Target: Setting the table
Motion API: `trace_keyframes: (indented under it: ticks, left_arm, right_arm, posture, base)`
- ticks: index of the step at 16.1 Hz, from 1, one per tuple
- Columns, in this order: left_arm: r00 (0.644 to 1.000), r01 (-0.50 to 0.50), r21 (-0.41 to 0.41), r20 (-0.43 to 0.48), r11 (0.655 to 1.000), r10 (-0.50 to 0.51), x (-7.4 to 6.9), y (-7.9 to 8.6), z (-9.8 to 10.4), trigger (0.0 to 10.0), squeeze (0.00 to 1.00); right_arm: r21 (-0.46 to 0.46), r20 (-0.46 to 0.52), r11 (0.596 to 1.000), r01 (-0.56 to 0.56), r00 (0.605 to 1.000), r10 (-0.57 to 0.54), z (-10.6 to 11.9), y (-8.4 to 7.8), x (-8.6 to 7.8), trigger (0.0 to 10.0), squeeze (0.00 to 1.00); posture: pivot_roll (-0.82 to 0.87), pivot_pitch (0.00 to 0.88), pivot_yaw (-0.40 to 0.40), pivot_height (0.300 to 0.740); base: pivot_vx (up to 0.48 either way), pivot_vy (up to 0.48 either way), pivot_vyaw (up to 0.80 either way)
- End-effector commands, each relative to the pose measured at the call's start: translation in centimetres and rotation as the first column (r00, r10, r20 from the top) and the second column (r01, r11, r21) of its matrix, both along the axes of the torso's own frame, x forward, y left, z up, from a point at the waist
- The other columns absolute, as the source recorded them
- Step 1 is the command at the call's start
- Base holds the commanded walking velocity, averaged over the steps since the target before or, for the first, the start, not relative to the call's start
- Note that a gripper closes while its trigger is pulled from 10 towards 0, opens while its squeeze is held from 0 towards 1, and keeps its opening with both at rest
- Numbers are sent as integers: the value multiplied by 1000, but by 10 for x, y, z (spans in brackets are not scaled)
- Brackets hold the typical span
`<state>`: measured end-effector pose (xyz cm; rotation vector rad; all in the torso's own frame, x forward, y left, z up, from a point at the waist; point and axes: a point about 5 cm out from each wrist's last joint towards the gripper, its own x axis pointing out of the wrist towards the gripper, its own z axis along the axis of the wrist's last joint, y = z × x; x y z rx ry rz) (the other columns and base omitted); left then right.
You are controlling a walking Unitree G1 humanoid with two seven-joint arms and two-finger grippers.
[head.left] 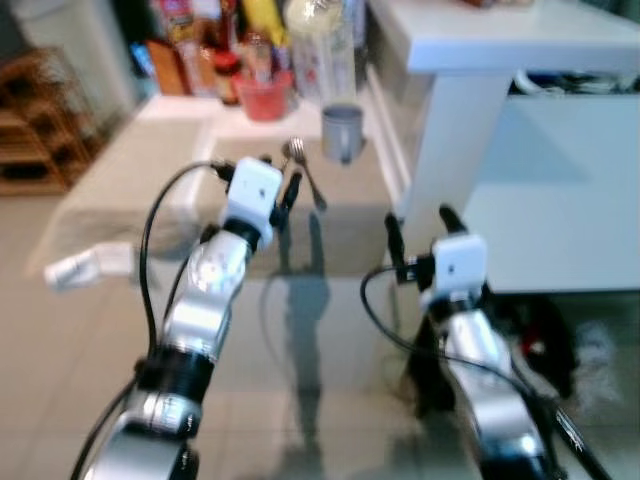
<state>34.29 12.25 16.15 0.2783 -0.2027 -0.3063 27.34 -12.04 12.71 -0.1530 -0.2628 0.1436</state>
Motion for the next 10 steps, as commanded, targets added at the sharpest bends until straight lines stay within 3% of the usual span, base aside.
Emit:
trace_keyframes:
  ticks: [1,7,10]
  left_arm:
    - [1000,-1,-4,11,1000,1,2,1,5,10000,0]
    - [1000,-8,0,8,1000,8,2,-1,3,10000,0]
    - [1000,-11,26,-4,1000,11,5,1,4,10000,0]
  right_arm:
    - [2,5,1000,5,1000,-5,2,-2,1,10000,0]
    - [-2,3,1000,3,1000,-3,1,-2,0,10000,0]
    - [2,3,1000,2,1000,-2,1,-1,1,10000,0]
  posture:
    - [14,0,33,731]
    - [15,0,33,731]
    - [14,0,33,731]
  base:
    - [480,0,0]
    - [463,0,0]
    - [0,0,0]
